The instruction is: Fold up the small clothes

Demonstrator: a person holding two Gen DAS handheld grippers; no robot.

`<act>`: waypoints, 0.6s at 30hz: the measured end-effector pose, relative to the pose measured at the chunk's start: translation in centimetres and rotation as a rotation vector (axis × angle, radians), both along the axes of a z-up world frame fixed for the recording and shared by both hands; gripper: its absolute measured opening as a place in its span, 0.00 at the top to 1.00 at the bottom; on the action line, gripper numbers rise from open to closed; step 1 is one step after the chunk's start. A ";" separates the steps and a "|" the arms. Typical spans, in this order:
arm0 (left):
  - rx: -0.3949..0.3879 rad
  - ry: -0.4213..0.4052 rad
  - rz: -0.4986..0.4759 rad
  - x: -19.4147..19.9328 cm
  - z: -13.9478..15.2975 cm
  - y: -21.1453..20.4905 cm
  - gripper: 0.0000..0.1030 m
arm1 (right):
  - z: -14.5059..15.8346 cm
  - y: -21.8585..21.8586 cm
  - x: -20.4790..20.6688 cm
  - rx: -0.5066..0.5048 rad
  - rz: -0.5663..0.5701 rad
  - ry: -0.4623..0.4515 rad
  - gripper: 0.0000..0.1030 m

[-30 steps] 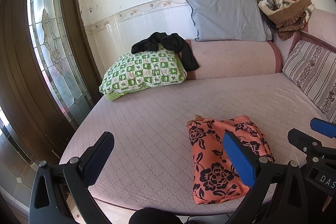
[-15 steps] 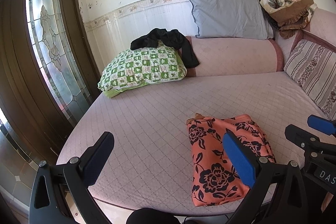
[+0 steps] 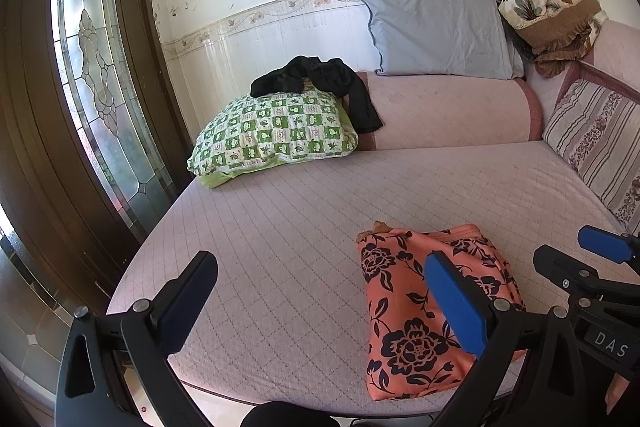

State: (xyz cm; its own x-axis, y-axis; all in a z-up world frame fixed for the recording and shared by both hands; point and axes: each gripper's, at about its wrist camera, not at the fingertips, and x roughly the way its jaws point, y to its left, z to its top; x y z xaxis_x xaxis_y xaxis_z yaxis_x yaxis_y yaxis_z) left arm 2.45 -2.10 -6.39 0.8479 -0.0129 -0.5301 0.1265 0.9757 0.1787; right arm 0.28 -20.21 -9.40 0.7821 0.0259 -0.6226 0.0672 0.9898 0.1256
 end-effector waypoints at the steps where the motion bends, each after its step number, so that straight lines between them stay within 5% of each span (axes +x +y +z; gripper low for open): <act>1: 0.000 0.002 0.000 0.2 -0.1 0.0 0.00 | -0.1 0.0 0.1 -0.001 0.000 0.001 0.35; 18: 0.020 0.041 -0.022 2.5 -0.8 -1.3 0.00 | -1.1 -0.7 3.1 0.029 0.000 0.026 0.35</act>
